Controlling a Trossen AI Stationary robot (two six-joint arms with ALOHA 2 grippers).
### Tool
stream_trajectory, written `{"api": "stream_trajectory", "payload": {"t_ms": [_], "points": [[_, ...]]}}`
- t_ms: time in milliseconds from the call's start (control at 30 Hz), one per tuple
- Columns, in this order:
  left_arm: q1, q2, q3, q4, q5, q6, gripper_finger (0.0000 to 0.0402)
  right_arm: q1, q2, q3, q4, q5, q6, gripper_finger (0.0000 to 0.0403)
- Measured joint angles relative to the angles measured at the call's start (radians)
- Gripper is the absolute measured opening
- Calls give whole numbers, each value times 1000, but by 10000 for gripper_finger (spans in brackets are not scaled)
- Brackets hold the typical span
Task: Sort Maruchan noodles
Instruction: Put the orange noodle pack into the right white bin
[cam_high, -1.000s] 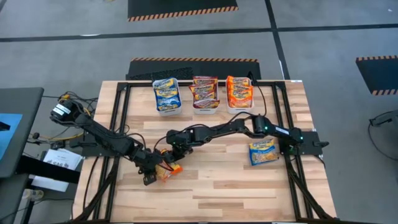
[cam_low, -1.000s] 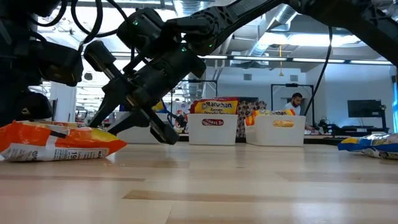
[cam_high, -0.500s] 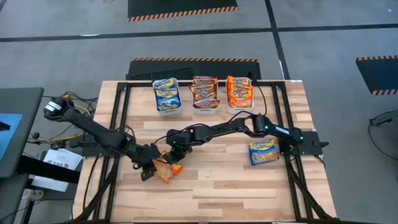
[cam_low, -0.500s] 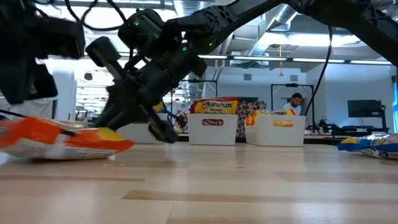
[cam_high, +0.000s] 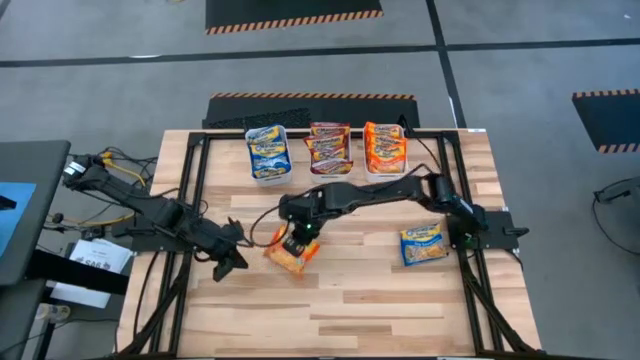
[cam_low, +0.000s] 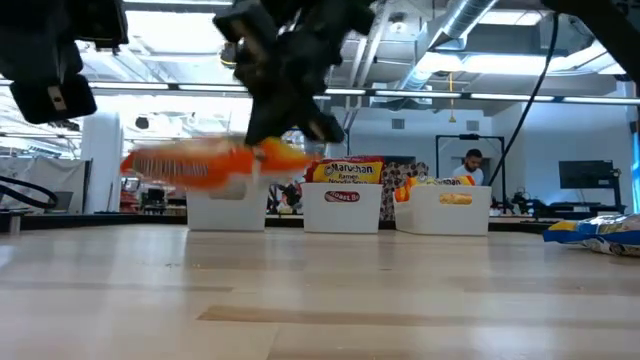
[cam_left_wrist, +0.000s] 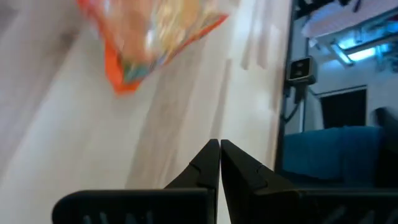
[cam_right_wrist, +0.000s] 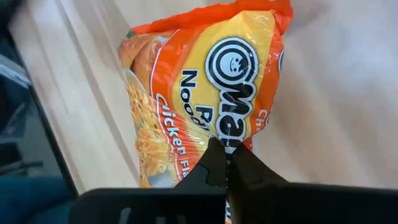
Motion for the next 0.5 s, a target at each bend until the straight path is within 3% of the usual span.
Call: {"api": "stream_trajectory", "payload": {"t_ms": [500], "points": [[106, -123, 0, 55, -175, 25, 0, -141, -292, 2, -386, 338, -264, 5]]}}
